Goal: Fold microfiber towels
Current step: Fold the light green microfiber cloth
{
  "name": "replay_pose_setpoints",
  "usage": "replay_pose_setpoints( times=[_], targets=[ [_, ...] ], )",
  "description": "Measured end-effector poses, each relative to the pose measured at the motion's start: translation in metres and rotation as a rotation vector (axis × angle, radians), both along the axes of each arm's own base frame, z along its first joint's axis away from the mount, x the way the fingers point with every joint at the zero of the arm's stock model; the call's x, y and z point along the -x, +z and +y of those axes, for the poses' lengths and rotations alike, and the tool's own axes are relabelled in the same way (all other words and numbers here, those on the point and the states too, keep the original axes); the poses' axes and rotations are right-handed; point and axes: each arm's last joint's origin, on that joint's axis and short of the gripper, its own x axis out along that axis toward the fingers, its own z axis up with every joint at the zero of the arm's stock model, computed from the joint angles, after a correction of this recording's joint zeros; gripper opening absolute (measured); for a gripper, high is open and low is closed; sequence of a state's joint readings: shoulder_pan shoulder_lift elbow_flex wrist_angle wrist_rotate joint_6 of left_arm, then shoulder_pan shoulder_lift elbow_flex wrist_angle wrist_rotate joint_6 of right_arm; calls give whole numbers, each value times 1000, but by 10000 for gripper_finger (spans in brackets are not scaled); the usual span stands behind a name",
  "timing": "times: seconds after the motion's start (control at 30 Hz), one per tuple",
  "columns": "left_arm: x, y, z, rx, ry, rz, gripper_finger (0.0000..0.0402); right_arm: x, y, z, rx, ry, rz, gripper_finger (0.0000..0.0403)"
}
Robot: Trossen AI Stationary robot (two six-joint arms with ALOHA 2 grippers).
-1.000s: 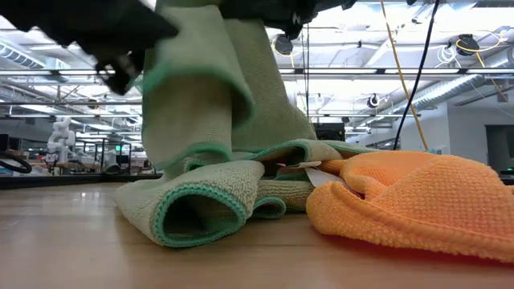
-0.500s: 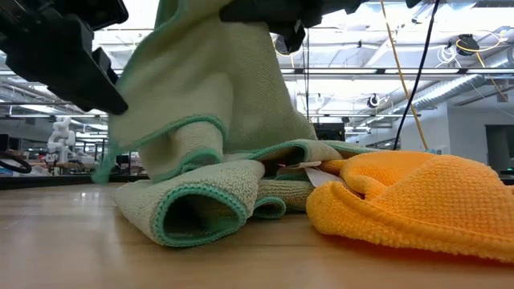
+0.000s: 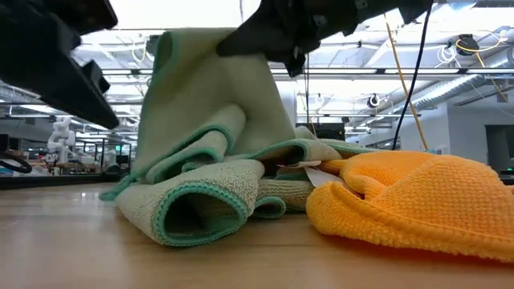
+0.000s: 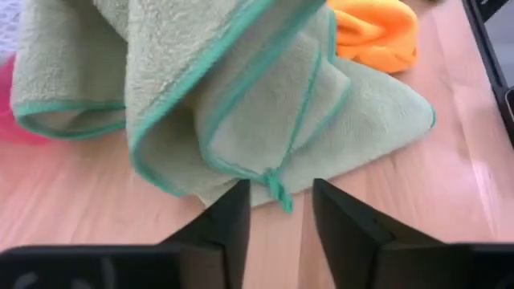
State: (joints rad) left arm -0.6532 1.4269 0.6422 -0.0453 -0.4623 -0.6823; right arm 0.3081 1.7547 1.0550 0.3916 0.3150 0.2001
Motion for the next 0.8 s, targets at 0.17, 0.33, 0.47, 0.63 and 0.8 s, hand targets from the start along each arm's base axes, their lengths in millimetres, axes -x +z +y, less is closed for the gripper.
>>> replay_pose_setpoints(
  times=[0.17, 0.33, 0.47, 0.63, 0.8],
  targets=[
    [6, -1, -2, -13, 134, -38, 219, -1, 0, -1, 5, -4, -8, 4],
    [0, -7, 2, -25, 249, -79, 307, -3, 4, -3, 22, 0, -50, 4],
    [-12, -20, 6, -18, 280, -72, 365, -4, 6, -6, 33, -3, -64, 4],
    [-26, -30, -3, 7, 122, -84, 390, -5, 6, -11, 38, -14, -62, 4],
    [-31, -37, -3, 16, 119, -83, 339, -6, 7, -13, 72, -8, -72, 4]
  ],
)
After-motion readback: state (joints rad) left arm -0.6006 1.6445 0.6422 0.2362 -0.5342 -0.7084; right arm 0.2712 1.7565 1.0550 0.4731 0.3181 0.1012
